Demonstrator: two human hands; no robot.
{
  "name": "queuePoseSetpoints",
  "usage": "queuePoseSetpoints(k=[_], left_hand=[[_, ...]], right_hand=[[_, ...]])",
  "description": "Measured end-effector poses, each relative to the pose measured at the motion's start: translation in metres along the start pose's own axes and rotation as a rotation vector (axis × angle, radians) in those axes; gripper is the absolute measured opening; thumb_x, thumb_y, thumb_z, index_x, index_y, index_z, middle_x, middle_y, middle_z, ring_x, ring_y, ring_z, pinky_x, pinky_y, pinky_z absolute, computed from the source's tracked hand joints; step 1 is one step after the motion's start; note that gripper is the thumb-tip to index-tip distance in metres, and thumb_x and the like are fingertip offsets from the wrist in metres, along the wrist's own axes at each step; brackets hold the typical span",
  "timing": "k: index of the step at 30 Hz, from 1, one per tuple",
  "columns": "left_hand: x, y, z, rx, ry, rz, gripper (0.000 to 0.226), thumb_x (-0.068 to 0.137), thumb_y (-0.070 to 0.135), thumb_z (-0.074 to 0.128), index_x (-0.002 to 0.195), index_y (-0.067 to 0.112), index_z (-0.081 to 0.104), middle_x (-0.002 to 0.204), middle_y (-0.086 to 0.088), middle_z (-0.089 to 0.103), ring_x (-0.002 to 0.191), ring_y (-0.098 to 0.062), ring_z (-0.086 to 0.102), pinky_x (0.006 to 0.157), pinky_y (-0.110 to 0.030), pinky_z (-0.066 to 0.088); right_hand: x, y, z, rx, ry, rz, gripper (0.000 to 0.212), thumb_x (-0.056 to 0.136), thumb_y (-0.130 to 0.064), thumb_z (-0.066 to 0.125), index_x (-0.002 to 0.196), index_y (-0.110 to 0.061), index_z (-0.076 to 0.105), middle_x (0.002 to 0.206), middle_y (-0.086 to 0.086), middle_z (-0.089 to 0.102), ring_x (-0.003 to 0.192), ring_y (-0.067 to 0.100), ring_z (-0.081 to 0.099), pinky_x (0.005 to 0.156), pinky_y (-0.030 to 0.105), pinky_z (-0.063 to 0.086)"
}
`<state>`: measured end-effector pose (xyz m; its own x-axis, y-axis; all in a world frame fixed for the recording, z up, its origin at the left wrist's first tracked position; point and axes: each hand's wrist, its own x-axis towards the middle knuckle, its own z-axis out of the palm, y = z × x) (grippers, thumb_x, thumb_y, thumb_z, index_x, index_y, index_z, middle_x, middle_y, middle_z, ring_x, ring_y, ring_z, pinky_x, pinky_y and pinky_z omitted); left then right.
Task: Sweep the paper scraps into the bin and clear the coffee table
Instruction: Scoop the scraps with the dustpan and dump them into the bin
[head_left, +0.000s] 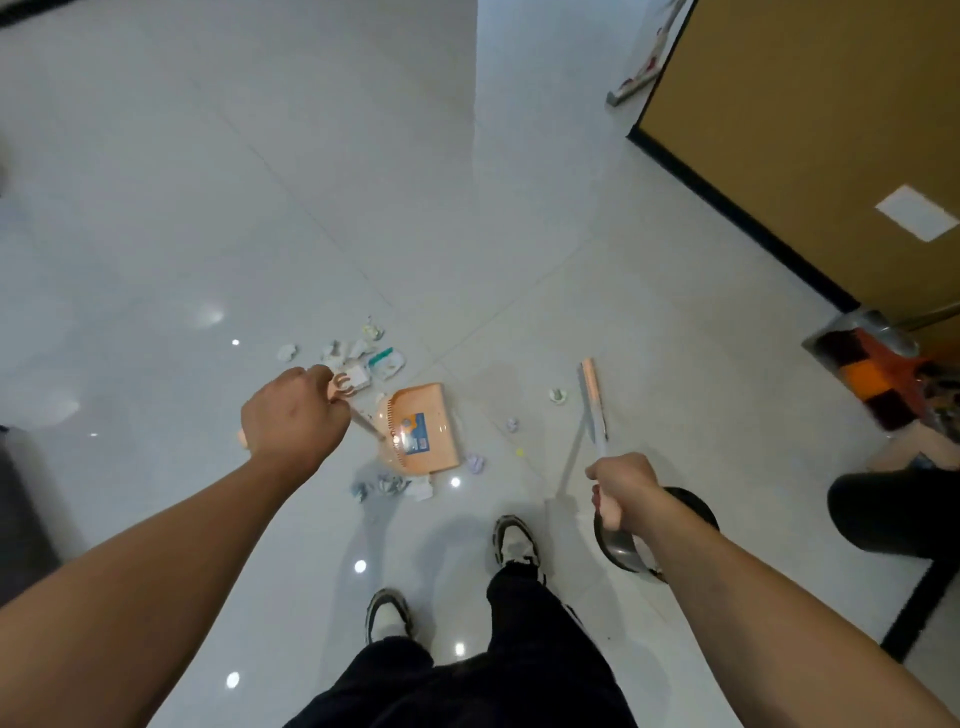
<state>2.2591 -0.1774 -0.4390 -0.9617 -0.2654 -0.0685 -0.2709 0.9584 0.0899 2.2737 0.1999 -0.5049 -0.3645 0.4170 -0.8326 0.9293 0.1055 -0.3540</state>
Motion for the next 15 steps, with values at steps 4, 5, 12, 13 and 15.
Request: queuePoseSetpoints(k=[4,5,12,13,15], left_hand=[[-0.016,0.001,-0.002,0.008,0.002,-0.145,0.01,0.078,0.03,0.055,0.07,0.024,0.055,0.061,0.006,0.044,0.053,-0.024,0.046,0.049,-0.024,0.029],[-0.02,0.001,-0.002,0.009,0.008,-0.18,0.009,0.079,0.03,0.055,0.071,0.025,0.056,0.061,0.006,0.044,0.053,-0.024,0.045,0.049,-0.024,0.029],[-0.064,-0.027,-0.005,0.004,0.072,-0.492,0.012,0.081,0.032,0.05,0.078,0.022,0.056,0.066,0.002,0.046,0.057,-0.027,0.046,0.055,-0.029,0.035],[-0.072,-0.035,-0.006,-0.008,0.085,-0.556,0.014,0.082,0.033,0.048,0.079,0.021,0.056,0.068,0.0,0.048,0.059,-0.029,0.047,0.057,-0.031,0.038],[-0.089,-0.051,-0.01,-0.015,0.105,-0.664,0.016,0.082,0.032,0.047,0.083,0.02,0.056,0.07,-0.003,0.05,0.062,-0.03,0.048,0.059,-0.033,0.04]], right_hand=[[0.001,-0.018,0.016,-0.039,-0.149,0.025,0.007,0.09,0.004,0.052,0.096,0.004,0.055,0.051,0.012,0.05,0.037,0.02,0.044,0.039,0.022,0.037],[-0.003,-0.021,0.025,-0.028,-0.199,0.038,0.011,0.092,0.005,0.049,0.102,-0.001,0.052,0.058,0.011,0.047,0.04,0.019,0.042,0.036,0.019,0.035],[-0.036,-0.042,0.055,-0.117,-0.445,-0.027,0.008,0.09,0.003,0.057,0.082,0.0,0.056,0.062,0.01,0.048,0.041,0.017,0.043,0.036,0.017,0.035],[-0.035,-0.047,0.054,-0.146,-0.461,-0.041,0.006,0.09,0.002,0.057,0.084,0.0,0.055,0.063,0.011,0.049,0.038,0.016,0.044,0.036,0.018,0.035],[-0.037,-0.053,0.053,-0.208,-0.489,-0.042,0.003,0.092,-0.002,0.056,0.091,-0.002,0.054,0.061,0.01,0.049,0.033,0.012,0.045,0.034,0.018,0.033]])
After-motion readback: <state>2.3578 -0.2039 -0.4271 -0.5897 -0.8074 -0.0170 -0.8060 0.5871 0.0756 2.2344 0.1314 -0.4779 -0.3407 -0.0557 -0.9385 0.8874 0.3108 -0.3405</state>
